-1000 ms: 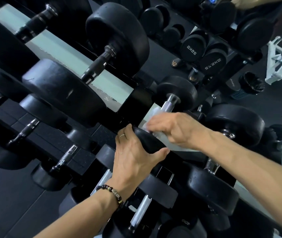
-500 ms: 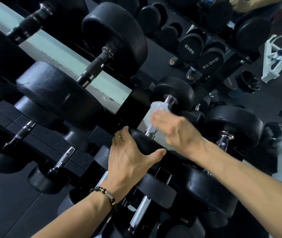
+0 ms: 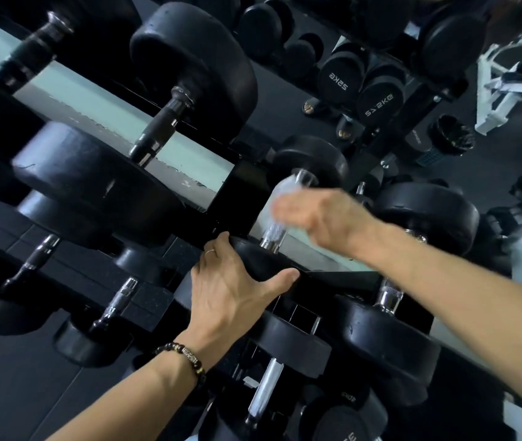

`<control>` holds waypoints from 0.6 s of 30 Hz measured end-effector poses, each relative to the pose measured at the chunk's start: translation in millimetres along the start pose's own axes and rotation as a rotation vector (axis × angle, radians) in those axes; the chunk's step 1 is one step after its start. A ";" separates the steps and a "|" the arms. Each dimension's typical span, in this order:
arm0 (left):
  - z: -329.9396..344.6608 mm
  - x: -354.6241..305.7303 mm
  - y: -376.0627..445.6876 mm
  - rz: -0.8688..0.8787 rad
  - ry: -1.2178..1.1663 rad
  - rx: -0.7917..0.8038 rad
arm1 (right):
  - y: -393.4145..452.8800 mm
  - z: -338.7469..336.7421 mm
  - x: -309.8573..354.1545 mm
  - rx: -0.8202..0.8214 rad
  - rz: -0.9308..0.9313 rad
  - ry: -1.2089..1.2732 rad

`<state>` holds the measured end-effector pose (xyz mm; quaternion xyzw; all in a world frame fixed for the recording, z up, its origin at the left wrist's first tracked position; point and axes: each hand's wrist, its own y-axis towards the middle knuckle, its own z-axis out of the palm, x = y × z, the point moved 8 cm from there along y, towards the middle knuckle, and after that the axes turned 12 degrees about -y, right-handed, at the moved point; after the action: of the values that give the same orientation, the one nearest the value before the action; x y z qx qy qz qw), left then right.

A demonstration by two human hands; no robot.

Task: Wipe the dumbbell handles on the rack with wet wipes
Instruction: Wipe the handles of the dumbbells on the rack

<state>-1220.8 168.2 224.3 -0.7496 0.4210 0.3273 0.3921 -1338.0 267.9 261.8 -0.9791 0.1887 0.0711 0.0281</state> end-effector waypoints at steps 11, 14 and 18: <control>-3.6 0.7 3.5 0.009 0.048 0.012 | 16.9 -1.7 -20.3 0.146 0.187 -0.167; -3.1 1.5 3.1 0.008 0.043 -0.001 | 26.7 -1.1 11.5 0.263 0.148 -0.234; 1.6 -4.3 -1.7 0.033 0.056 -0.037 | 30.6 -2.4 18.8 0.465 0.065 -0.087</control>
<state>-1221.5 171.8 227.5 -0.7587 0.4379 0.3202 0.3607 -1331.8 232.4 260.5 -0.9356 0.2302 0.0687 0.2587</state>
